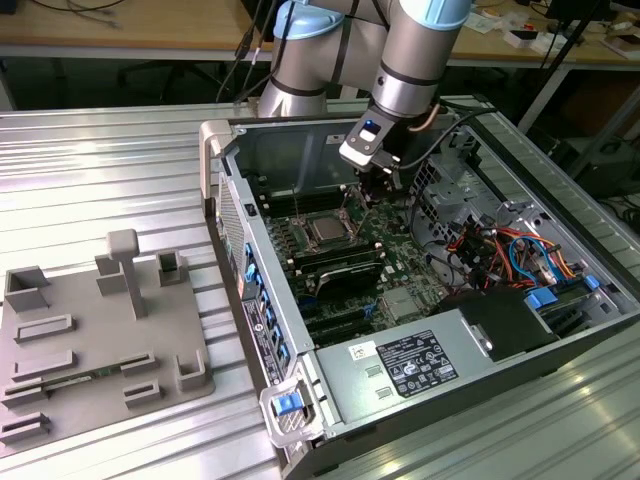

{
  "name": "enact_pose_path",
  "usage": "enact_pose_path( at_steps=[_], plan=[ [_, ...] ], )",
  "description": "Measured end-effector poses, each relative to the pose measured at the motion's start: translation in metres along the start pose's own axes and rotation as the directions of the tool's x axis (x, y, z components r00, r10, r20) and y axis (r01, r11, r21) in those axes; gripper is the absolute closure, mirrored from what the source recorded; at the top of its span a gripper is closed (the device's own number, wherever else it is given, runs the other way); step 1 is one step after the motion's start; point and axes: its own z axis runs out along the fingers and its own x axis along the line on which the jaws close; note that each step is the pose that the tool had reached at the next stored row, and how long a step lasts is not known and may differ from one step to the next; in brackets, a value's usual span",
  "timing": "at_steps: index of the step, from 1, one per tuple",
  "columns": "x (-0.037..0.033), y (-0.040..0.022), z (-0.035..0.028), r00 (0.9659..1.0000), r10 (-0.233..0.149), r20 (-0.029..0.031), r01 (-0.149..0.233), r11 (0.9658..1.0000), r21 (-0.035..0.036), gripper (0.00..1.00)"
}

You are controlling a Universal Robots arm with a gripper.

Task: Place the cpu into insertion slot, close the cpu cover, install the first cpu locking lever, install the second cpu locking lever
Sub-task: 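Close the cpu cover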

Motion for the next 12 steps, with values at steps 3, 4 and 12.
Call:
enact_pose_path(
  at_steps=[3,4,12],
  plan=[
    [0.0000,-0.0011,0.0000,1.0000,0.000,0.0000,0.000,1.0000,0.0000,0.89],
    [0.0000,-0.0015,0.0000,1.0000,0.000,0.0001,0.000,1.0000,0.0000,0.89],
    [0.0000,-0.0044,0.0000,1.0000,0.000,0.0001,0.000,1.0000,0.0000,0.89]
  ],
)
